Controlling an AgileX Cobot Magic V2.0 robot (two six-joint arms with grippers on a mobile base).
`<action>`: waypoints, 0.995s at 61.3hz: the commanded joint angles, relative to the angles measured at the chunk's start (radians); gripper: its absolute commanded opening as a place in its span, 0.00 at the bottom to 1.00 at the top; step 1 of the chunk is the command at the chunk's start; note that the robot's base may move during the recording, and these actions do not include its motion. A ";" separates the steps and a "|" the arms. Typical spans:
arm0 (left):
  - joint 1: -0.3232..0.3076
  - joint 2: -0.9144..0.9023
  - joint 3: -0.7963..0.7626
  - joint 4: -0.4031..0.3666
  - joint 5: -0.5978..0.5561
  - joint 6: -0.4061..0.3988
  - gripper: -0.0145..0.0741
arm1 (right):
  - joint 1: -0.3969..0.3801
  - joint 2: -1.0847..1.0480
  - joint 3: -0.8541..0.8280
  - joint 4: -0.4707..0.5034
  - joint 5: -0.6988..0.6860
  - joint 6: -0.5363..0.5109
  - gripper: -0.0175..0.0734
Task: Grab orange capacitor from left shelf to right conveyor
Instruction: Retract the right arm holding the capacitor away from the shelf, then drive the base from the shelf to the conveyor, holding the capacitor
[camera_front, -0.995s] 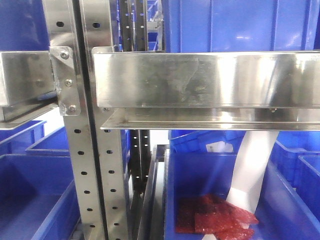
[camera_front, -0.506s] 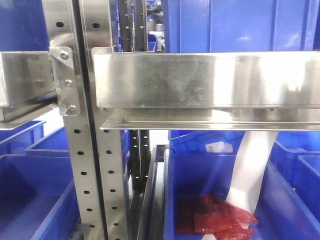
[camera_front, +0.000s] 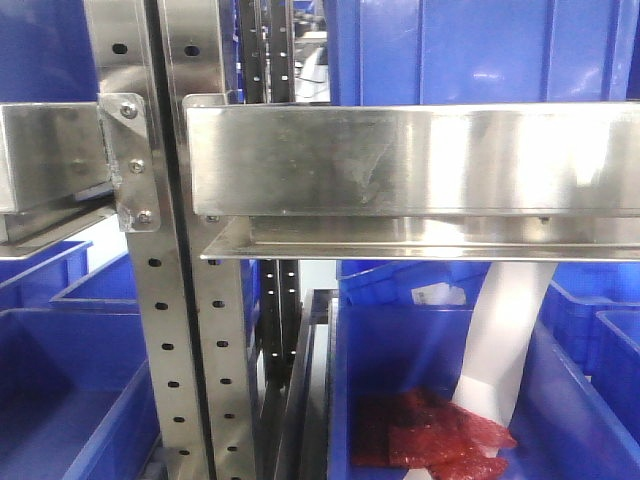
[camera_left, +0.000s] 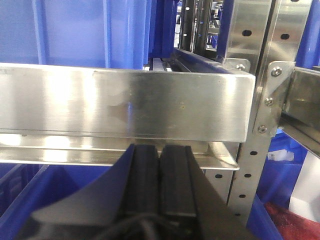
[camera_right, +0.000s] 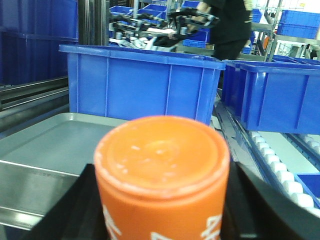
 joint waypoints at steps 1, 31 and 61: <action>0.002 -0.011 -0.003 -0.002 -0.091 -0.002 0.02 | -0.006 0.014 -0.030 -0.010 -0.087 0.002 0.33; 0.002 -0.011 -0.003 -0.002 -0.091 -0.002 0.02 | -0.006 0.014 -0.030 -0.010 -0.087 0.002 0.33; 0.000 -0.011 -0.003 -0.002 -0.091 -0.002 0.02 | -0.006 0.014 -0.030 -0.010 -0.087 0.002 0.33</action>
